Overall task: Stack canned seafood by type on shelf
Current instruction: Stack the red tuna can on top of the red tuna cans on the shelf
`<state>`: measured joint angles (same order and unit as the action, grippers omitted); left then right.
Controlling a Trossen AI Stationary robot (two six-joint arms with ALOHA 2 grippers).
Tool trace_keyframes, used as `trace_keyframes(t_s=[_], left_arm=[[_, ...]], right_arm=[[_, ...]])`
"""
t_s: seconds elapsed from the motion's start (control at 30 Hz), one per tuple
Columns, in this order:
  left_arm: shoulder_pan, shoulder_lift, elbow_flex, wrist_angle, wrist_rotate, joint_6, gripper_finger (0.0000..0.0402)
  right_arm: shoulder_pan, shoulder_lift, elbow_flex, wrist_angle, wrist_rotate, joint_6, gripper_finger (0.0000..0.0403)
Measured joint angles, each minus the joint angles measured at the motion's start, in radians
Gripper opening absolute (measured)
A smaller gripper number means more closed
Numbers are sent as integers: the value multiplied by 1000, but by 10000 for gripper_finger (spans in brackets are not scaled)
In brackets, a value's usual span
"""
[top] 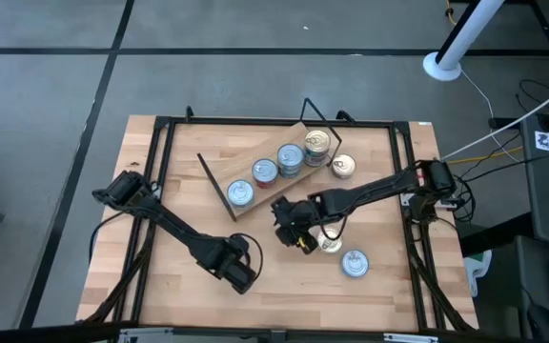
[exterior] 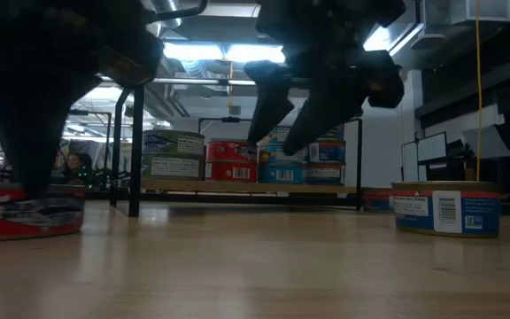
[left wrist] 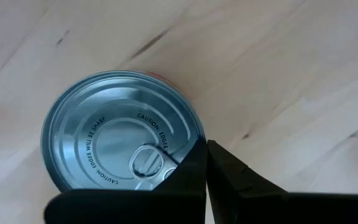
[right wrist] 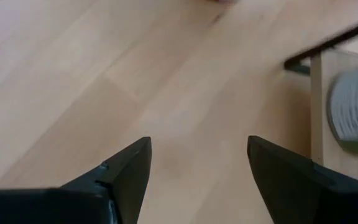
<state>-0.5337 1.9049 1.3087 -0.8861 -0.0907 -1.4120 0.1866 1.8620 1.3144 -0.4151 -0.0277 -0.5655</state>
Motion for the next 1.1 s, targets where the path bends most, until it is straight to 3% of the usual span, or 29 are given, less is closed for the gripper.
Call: trace_keyframes(t_s=[0.47,1.1], left_arm=[[44,2,0,110,-2,62,0],[46,2,-1,244,-6,105,0]], right_arm=[[59,61,0,195,17,-38,264],[65,178,0,253,42,-68,264]])
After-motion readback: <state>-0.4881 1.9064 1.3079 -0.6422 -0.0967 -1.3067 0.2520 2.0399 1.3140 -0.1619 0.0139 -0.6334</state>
